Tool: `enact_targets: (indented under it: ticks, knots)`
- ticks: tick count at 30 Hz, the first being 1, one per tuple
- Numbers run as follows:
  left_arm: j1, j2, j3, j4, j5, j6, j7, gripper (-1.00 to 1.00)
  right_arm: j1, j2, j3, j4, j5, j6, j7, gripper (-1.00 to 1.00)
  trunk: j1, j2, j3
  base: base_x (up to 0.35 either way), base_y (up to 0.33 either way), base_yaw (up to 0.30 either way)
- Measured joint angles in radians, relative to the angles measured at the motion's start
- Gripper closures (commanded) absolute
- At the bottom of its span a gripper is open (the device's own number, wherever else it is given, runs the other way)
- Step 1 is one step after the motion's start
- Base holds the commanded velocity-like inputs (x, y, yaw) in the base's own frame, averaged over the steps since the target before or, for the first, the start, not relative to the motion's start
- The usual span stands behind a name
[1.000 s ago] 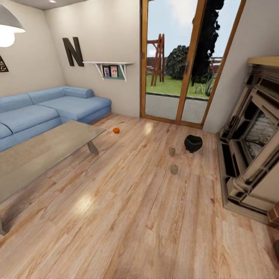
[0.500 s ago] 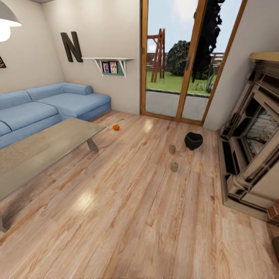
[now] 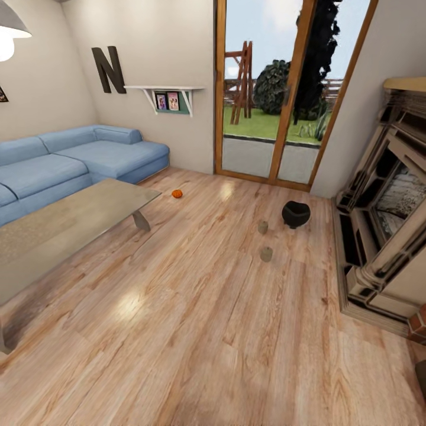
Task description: Place each of the two pumpkins and all three candles from the living room inside a cabinet in the living room (use any cabinet), then make sure every cabinet is closed, and position the cauldron so it is next to a table in the living room.
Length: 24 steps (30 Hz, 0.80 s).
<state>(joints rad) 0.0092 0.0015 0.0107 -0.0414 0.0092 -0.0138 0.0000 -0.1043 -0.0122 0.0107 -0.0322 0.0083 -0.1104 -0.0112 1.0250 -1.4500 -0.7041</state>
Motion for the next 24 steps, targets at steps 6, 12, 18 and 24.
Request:
enact_targets:
  ticks: [6, 12, 18, 24]
  knots:
    - [0.000, 0.000, 0.000, 0.000, 0.000, 0.000, 0.000, -1.00, 0.000, 0.001, 0.000, 0.000, 0.001, 0.000, 0.000, -1.00, 0.000, 0.000, 0.000, 0.233, 0.161, 0.000]
    - [0.000, 0.000, 0.000, 0.000, 0.000, 0.000, 0.000, -1.00, 0.000, 0.001, 0.000, 0.000, 0.001, 0.000, -0.001, -1.00, 0.000, 0.000, 0.000, 0.268, 0.173, 0.000]
    - [0.000, 0.000, 0.000, 0.000, 0.000, 0.000, 0.000, -1.00, 0.000, 0.000, 0.000, 0.000, 0.001, 0.000, -0.001, -1.00, 0.000, 0.000, 0.000, 0.287, 0.142, 0.000]
    - [0.000, 0.000, 0.000, 0.000, 0.000, 0.000, -0.001, -1.00, 0.000, 0.000, 0.000, 0.000, 0.000, 0.000, 0.000, -1.00, 0.000, 0.000, 0.000, 0.309, 0.085, 0.000]
